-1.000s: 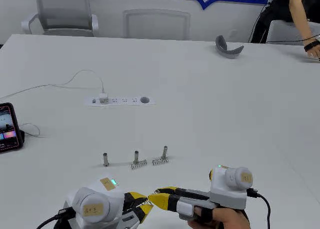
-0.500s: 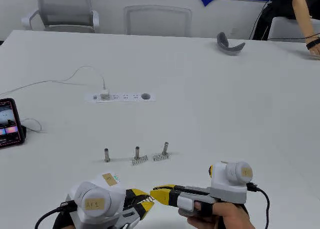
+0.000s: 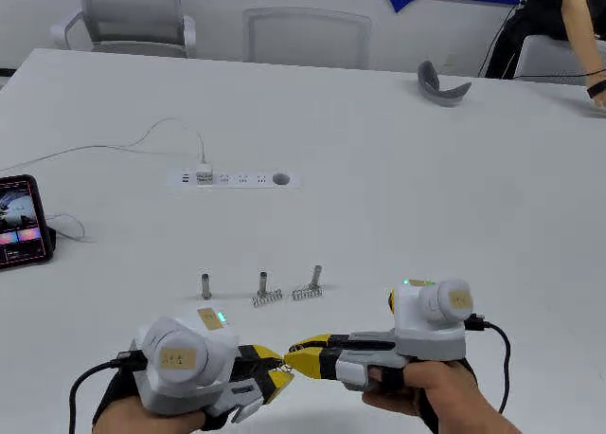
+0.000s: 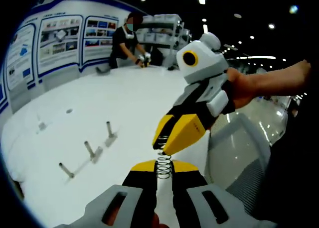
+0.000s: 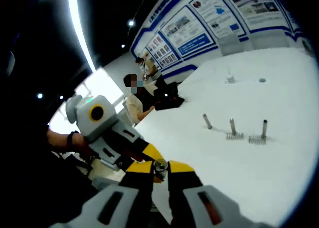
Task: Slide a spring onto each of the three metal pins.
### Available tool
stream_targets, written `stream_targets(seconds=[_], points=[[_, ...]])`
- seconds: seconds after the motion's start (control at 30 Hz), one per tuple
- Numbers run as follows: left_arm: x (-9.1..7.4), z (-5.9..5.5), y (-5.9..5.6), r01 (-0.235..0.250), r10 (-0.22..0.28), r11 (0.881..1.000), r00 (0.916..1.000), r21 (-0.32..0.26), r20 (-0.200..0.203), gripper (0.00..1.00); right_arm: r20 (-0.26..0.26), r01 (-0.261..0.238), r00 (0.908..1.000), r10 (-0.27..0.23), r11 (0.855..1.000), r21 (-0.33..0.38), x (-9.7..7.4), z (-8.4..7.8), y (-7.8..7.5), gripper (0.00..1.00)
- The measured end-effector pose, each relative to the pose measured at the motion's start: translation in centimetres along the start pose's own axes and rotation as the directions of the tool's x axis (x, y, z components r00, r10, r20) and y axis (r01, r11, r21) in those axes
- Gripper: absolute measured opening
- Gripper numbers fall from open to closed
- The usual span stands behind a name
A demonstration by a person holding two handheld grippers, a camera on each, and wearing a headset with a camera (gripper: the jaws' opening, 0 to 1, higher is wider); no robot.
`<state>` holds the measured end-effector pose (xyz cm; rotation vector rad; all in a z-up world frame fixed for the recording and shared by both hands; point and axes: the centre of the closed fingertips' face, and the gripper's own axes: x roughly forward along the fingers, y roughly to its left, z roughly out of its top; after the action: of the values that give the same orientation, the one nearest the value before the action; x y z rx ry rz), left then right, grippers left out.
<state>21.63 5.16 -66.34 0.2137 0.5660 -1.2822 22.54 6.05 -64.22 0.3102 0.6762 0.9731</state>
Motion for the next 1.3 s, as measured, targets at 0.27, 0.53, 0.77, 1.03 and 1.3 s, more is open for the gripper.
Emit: stream_targets(seconds=[0.27,0.53,0.77,1.03,1.3], points=[[-0.1,1.1,-0.2,0.023,-0.023,0.999,0.9996,0.036,0.014,0.1,-0.127,-0.03,0.9918,0.011,0.989,-0.145,-0.2,0.5,0.7,0.12],[-0.3,1.2,-0.9,0.053,-0.054,0.994,0.9986,0.09,0.005,0.1,-0.312,-0.121,0.9497,0.028,0.952,-0.281,-0.4,-0.5,1.3,0.12],[-0.2,0.7,-1.3,0.072,-0.07,0.988,0.9973,0.134,-0.022,0.1,-0.392,-0.176,0.9195,0.031,0.924,-0.34,-0.2,-1.3,1.4,0.12],[-0.3,-0.1,-1.9,0.12,-0.106,0.972,0.991,0.2,-0.083,0.09,-0.45,-0.239,0.8914,0.056,0.901,-0.361,0.2,-2.2,2.0,0.12],[-0.1,-0.8,-2.0,0.146,-0.122,0.965,0.9853,0.217,-0.119,0.1,-0.494,-0.266,0.8686,0.041,0.879,-0.395,0.5,-2.9,2.0,0.12]])
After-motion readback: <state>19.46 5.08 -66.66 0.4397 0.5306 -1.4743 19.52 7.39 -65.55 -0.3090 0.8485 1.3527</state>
